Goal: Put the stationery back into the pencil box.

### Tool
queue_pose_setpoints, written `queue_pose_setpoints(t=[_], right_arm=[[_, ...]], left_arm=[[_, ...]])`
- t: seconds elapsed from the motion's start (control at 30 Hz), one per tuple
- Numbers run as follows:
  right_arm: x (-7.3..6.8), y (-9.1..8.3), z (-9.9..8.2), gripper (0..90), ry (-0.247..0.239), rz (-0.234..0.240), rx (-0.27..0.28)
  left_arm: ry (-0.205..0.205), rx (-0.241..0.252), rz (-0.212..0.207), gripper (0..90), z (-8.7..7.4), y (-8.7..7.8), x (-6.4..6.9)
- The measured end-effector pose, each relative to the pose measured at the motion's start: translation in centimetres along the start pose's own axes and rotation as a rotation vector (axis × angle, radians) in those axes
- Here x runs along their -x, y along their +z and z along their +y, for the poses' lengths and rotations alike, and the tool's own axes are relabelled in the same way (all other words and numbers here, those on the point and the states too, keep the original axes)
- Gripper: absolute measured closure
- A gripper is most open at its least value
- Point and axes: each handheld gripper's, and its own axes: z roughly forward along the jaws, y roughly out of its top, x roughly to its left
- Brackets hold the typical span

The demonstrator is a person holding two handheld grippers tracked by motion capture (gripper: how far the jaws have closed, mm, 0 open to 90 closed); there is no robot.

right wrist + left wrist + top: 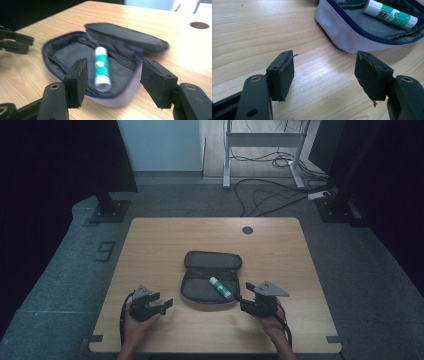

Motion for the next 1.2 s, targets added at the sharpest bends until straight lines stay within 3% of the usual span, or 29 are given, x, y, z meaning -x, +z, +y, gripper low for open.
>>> queue_pose_setpoints(t=[0.5, 0.87, 1.2], right_arm=[[4.4, -3.5, -5.0, 36.2, 0.085, -0.111, -0.072], [5.2, -3.1, -6.4, 36.0, 0.085, -0.144, -0.125], [5.1, -3.0, -6.3, 35.9, 0.080, -0.141, -0.125]], left_arm=[[-0.004, -0.005, 0.000, 32.2, -0.1, 0.0, -0.2], [-0.003, -0.004, 0.000, 32.3, 0.0, -0.1, -0.3], [0.000, -0.001, -0.001, 32.3, 0.0, -0.2, -0.3]])
